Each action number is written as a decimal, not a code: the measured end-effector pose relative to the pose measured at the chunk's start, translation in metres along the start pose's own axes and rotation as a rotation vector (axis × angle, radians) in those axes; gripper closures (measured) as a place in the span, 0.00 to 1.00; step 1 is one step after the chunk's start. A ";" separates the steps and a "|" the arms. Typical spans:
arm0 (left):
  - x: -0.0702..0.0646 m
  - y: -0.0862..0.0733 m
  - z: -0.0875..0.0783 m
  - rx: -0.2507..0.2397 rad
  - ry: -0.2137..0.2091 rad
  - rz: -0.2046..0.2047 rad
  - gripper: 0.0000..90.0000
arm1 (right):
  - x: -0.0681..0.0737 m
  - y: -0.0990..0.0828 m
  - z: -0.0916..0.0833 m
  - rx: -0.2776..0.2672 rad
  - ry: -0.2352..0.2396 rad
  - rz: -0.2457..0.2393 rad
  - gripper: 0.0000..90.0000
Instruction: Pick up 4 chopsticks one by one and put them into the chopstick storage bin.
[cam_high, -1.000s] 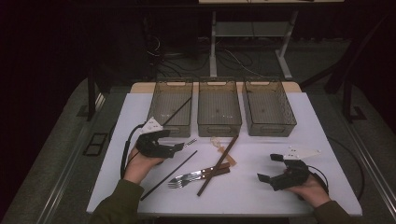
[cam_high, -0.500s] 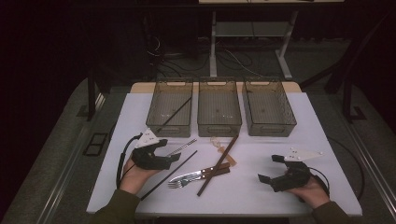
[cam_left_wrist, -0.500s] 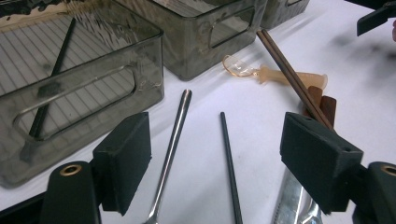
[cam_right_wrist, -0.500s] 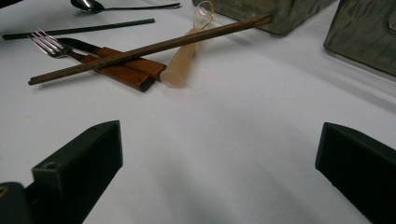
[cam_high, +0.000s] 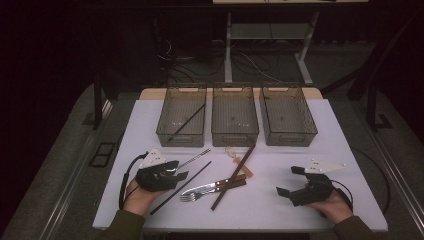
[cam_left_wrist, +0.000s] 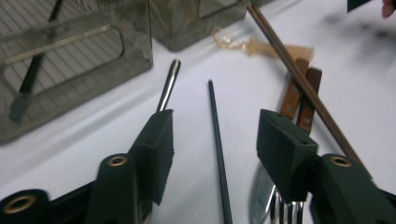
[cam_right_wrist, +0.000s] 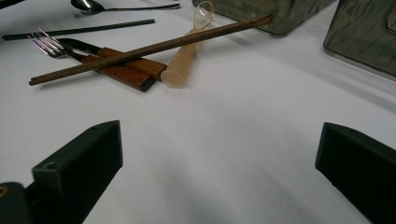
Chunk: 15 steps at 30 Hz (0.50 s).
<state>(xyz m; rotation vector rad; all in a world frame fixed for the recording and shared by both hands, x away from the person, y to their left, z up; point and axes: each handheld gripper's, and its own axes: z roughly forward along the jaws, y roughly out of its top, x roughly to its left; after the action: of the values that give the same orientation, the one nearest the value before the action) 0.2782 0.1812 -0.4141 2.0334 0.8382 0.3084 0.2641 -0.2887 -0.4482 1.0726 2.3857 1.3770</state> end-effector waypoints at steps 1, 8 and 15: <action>0.000 -0.001 -0.001 0.009 0.000 0.007 0.54 | 0.000 0.000 0.000 0.000 0.000 0.000 0.01; -0.003 -0.012 -0.004 0.080 0.028 0.014 0.68 | 0.000 0.000 0.000 0.001 -0.001 -0.001 0.01; -0.005 -0.022 -0.005 0.145 0.012 -0.013 0.78 | 0.001 0.000 0.000 0.004 -0.002 -0.002 0.01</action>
<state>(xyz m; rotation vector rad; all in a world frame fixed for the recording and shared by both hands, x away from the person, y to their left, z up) 0.2622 0.1892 -0.4286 2.1610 0.9039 0.2589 0.2638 -0.2881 -0.4484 1.0717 2.3883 1.3709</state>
